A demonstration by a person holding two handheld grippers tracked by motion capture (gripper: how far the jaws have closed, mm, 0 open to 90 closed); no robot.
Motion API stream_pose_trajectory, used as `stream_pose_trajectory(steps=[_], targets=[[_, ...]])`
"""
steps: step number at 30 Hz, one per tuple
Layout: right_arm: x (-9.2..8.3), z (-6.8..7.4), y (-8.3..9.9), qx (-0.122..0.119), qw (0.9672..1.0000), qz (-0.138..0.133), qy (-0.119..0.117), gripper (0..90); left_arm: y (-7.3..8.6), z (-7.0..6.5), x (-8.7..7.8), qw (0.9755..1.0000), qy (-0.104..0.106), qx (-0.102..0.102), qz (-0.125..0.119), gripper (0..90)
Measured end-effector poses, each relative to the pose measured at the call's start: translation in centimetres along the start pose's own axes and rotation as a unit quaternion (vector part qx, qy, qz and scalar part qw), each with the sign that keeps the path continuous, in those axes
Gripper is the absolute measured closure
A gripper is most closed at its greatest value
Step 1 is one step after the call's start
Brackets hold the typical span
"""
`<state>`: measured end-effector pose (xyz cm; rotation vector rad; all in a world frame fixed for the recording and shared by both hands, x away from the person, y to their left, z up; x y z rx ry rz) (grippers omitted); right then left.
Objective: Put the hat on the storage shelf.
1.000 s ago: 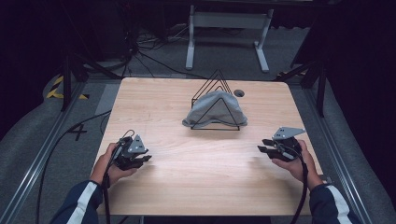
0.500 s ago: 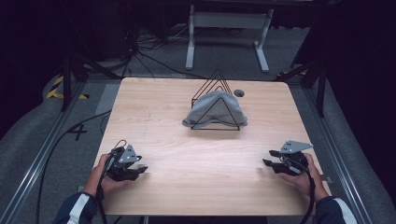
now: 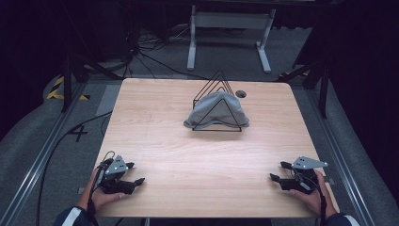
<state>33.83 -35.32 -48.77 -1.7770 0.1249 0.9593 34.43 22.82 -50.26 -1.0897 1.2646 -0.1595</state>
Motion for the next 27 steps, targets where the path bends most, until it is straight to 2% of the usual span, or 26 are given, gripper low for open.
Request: stream_pose_trajectory(steps=[3,9,21,22,27], targets=[[0.02,-0.01,0.04,0.002,1.0000,0.003,0.002,23.6,0.04,0.06,-0.01,1.0000,-0.008,-0.002,-0.001,22.6],[0.04,-0.04,0.03,0.003,1.0000,0.004,0.004,22.8,0.02,0.01,0.00,0.9999,-0.010,-0.011,0.002,20.9],[0.16,-0.22,-0.04,0.007,0.9999,0.005,0.007,21.5,-0.05,0.12,0.13,0.9999,-0.010,-0.010,0.001,19.2],[0.17,-0.23,-0.04,0.007,0.9999,0.005,0.007,21.5,-0.08,0.20,0.10,0.9999,-0.012,-0.004,0.003,19.1],[0.18,-0.29,-0.03,0.005,0.9999,0.004,0.008,21.5,-0.10,0.13,0.19,0.9999,-0.011,-0.011,0.002,18.4]])
Point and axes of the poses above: each handheld gripper's, and its own axes: x roughly forward along the jaws, y roughly out of its underside, z roughly to its left, the point moved 3 cm from there along x, roughly forward along the jaws, and after that the axes turned 7 degrees about y, right-handed, at the moved point
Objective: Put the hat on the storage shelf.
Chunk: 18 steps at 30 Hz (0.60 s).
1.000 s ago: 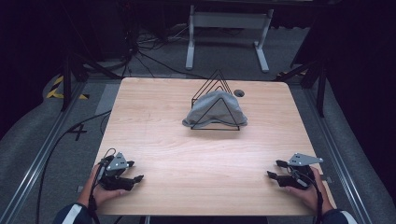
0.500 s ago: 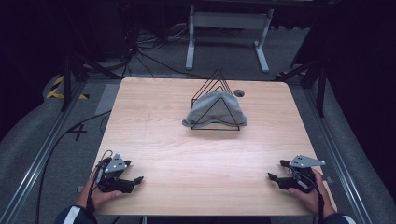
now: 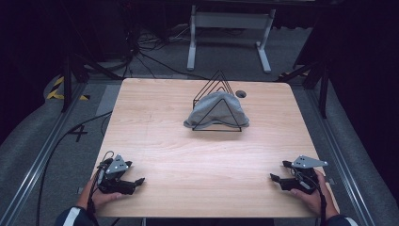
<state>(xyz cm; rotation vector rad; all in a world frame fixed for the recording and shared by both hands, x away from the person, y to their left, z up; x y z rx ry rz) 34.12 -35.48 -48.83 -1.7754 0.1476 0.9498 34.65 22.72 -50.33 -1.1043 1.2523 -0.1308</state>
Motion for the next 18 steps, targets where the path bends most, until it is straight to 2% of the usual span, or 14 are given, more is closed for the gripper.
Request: stream_pose_trajectory(steps=[18], targets=[[0.03,-0.05,-0.03,0.002,1.0000,0.001,0.001,21.5,-0.04,-0.03,0.05,1.0000,0.000,-0.003,0.001,17.9]])
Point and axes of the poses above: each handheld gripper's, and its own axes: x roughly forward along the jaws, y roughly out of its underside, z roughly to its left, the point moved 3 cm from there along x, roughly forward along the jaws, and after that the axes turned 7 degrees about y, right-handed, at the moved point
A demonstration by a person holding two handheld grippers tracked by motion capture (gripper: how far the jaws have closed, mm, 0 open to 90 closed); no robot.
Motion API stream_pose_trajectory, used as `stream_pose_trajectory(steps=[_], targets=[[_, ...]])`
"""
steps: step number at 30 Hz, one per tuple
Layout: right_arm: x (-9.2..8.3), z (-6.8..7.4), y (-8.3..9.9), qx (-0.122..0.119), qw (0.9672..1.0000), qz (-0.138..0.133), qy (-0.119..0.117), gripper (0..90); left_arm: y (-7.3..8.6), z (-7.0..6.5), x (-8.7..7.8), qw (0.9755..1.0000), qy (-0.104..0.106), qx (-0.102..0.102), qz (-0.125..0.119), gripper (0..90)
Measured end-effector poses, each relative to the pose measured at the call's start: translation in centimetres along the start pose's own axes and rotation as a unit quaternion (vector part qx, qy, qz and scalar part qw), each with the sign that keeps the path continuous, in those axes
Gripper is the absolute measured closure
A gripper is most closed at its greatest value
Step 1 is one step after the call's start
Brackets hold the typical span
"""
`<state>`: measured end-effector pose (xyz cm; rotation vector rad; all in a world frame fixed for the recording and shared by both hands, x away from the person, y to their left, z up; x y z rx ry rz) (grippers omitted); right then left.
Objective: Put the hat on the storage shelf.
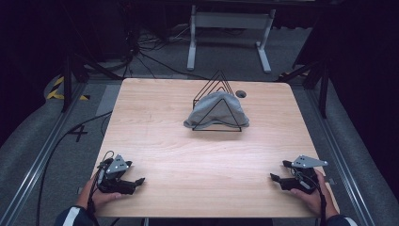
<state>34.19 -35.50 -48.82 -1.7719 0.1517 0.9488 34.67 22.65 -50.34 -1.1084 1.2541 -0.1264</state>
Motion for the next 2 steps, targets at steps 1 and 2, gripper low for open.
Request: stream_pose_trajectory(steps=[1,2], targets=[[0.00,-0.01,0.00,0.000,1.0000,0.000,0.000,21.5,-0.05,0.12,-0.01,1.0000,-0.002,0.008,0.002,17.8],[0.00,-0.01,0.00,0.000,1.0000,0.000,0.000,21.5,-0.05,0.12,-0.01,1.0000,-0.002,0.008,0.002,17.7]])
Point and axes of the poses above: each handheld gripper's, and its own axes: x roughly forward along the jaws, y roughly out of its underside, z roughly to its left, the point moved 3 cm from there along x, roughly forward along the jaws, and after that the axes turned 7 degrees about y, right-handed, at the moved point
